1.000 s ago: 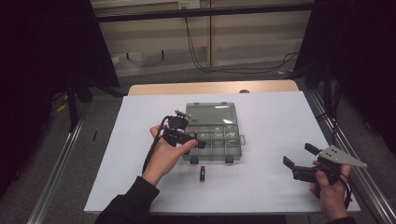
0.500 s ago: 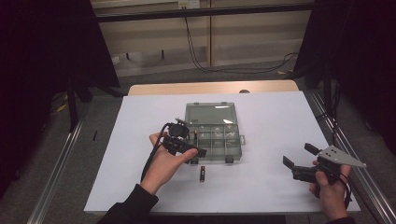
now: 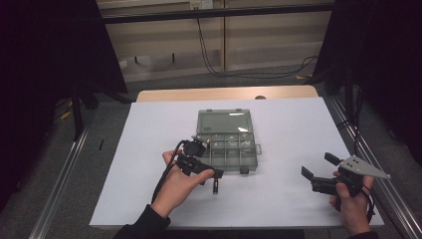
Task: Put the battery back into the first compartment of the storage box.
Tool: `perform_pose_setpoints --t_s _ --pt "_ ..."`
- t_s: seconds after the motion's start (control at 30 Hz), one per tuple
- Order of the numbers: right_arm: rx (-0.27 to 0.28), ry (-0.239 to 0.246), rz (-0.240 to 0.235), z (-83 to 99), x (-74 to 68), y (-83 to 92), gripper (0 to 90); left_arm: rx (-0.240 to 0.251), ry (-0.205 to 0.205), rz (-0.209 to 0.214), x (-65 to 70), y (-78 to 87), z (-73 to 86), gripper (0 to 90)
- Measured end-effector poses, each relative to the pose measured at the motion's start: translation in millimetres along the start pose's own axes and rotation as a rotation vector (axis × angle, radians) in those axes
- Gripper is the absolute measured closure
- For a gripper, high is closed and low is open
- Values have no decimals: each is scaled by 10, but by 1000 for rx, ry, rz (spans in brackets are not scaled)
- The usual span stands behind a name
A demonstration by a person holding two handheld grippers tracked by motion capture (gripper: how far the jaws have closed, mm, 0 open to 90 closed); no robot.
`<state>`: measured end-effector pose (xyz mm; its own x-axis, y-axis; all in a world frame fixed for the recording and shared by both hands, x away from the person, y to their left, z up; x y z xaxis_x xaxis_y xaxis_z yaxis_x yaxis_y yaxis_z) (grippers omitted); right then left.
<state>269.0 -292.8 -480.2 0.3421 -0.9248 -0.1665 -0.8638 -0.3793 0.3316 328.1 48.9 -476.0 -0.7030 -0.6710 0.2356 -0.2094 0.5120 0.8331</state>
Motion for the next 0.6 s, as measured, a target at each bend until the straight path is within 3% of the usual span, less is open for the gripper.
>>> perform_pose_setpoints --t_s 0.13,0.37,0.6 --pt "0 6 1 -1 1 0 20 -6 -8 6 42 -14 55 90" --pt "-1 5 5 1 -1 -4 20 -1 6 10 56 -24 124 293" --pt "-3 5 5 3 -2 -4 20 -23 6 3 79 -95 196 416"
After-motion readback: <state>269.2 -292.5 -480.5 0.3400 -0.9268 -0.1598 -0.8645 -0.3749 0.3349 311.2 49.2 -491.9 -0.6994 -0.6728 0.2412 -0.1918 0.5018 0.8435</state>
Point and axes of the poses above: each handheld gripper's, and its own axes: y roughly backward along the jaws, z roughly out of its underside, x roughly to its right, the point moved 7 cm from there along -y, roughly forward along the jaws, and after that the axes turned 5 degrees about -y, right-handed, at the moved point
